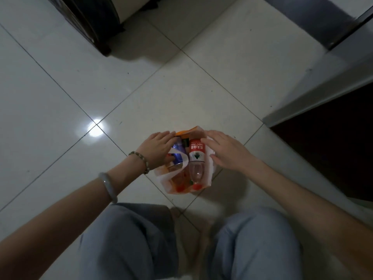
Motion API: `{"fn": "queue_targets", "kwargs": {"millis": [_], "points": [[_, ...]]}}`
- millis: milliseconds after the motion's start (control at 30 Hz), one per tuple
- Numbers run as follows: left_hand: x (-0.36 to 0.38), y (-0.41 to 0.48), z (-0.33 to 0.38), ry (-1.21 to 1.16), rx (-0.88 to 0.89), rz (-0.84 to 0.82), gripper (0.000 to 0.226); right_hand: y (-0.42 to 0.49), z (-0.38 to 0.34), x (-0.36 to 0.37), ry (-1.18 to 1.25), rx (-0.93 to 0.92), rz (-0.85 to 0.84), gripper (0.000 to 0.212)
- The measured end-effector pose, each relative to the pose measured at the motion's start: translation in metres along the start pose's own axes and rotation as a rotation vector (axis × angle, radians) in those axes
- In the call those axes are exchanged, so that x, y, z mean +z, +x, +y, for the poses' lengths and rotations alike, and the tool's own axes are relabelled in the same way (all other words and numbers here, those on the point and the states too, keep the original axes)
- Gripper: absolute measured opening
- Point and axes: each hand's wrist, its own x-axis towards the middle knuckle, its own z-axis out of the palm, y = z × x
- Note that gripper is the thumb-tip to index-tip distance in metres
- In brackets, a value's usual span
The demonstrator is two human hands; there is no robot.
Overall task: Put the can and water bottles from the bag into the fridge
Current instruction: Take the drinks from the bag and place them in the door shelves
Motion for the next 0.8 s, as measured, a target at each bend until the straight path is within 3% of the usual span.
{"fn": "queue_targets", "kwargs": {"millis": [133, 233, 333, 533, 667, 800], "points": [[0.048, 0.036, 0.008, -0.141, 0.044, 0.091, 0.038, 0.016, 0.014, 0.044, -0.074, -0.087, 0.029, 0.058], [0.07, 0.047, 0.021, -0.309, -0.221, 0.038, 0.032, 0.025, 0.015, 0.067, -0.07, -0.054, 0.004, 0.061], [0.086, 0.057, 0.027, -0.306, -0.448, 0.015, 0.04, 0.031, 0.014, 0.078, -0.076, -0.042, -0.051, 0.054], [0.113, 0.081, 0.029, -0.658, -0.841, 0.012, 0.071, 0.034, 0.015, 0.092, -0.184, -0.091, -0.145, 0.031], [0.119, 0.087, 0.029, -0.864, -0.898, 0.052, 0.076, 0.034, 0.02, 0.101, -0.192, -0.145, -0.179, 0.033], [0.116, 0.075, 0.029, -0.867, -0.784, 0.119, 0.079, 0.04, 0.029, 0.119, -0.38, -0.229, -0.231, 0.04]]}}
